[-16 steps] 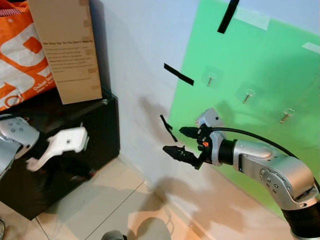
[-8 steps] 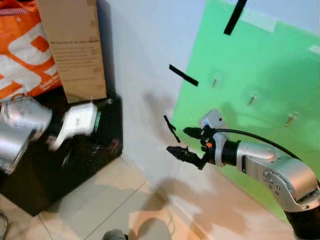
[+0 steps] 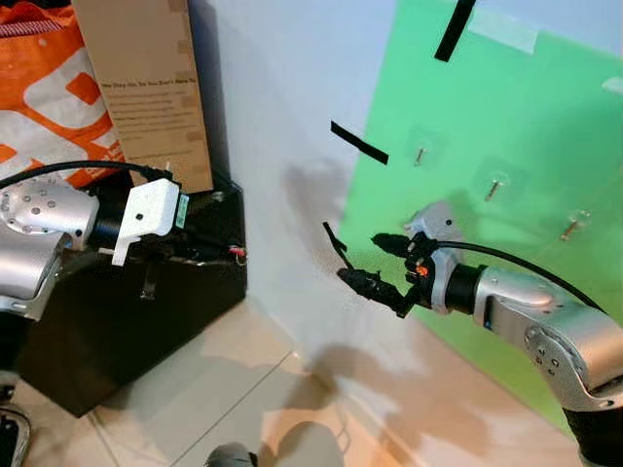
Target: Hang keys on a hook
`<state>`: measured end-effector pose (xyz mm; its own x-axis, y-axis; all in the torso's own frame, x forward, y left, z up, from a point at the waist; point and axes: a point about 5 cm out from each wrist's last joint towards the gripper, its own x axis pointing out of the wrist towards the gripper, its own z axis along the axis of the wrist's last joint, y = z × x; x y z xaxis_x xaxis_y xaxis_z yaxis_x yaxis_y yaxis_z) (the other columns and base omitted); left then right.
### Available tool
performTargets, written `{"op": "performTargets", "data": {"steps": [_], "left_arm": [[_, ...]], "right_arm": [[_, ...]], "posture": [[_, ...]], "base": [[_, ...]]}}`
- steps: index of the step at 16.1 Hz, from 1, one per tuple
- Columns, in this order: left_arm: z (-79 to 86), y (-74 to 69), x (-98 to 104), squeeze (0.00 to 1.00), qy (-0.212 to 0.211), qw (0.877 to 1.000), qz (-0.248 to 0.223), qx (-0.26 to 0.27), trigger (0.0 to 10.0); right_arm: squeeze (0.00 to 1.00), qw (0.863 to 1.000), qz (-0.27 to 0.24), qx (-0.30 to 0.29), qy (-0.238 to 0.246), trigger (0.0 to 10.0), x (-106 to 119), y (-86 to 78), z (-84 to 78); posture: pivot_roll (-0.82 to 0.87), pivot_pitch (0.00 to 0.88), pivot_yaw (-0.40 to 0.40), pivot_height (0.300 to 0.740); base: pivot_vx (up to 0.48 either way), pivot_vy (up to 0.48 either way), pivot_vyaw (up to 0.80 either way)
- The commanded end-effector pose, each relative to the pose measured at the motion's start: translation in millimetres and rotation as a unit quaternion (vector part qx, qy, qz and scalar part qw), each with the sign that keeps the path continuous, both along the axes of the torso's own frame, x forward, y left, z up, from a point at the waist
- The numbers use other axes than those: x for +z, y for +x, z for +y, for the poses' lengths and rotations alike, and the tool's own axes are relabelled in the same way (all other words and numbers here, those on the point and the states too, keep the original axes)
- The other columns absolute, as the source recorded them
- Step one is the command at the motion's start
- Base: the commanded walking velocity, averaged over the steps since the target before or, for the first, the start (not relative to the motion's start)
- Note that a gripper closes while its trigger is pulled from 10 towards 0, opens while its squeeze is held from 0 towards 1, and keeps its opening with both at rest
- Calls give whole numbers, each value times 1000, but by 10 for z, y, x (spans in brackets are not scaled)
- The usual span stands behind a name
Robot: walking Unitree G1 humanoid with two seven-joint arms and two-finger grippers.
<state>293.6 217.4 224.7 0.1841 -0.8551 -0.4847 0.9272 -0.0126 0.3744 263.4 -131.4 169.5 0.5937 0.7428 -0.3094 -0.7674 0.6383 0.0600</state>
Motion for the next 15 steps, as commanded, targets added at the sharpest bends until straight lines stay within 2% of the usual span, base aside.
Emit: {"op": "performTargets", "data": {"steps": [1,2,4,5,7,10,12,13,14,15], "left_arm": [[-35,15,80,0,-19,1000,-14,-9,0],[-95,7,114,0,-54,998,-6,-13,0],[-143,-20,131,0,-85,996,14,-18,0],[-130,-28,116,0,-88,995,33,-15,0],[-98,-22,104,0,-90,995,36,-9,0],[-141,-45,113,0,-107,993,47,-10,0],[-254,-76,145,0,-160,985,63,-9,0],[-310,-97,175,0,-207,975,78,-1,0],[-310,-97,175,0,-207,975,78,-1,0],[-352,-138,178,0,-245,964,102,5,0]], "right_arm": [[1000,1000,-10,-3,4,10000,36,-13,-25],[1000,1000,-10,-4,8,10000,25,-36,-8],[1000,1000,-10,-1,13,10000,19,-68,16],[1000,1000,-12,4,16,10000,29,-77,30],[1000,999,-24,15,23,10000,75,-72,61],[1000,998,-44,18,39,10000,149,-55,147],[1000,995,-68,4,67,10000,241,2,272],[1000,993,-73,-9,92,10000,294,31,300],[1000,993,-73,-9,92,10000,294,31,300],[1000,991,-76,-12,113,10000,342,31,307]], "posture": [[64,0,-39,740],[62,0,-37,740],[60,0,-38,740],[61,0,-40,740],[63,0,-41,740],[65,0,-40,740],[67,0,-33,740],[68,0,-30,740],[68,0,-30,740],[67,0,-26,740]], "base": [[0,0,0],[0,0,0],[0,0,0],[0,0,0],[0,0,0],[0,0,0],[0,0,0],[0,0,0],[0,0,0],[0,0,0]]}}
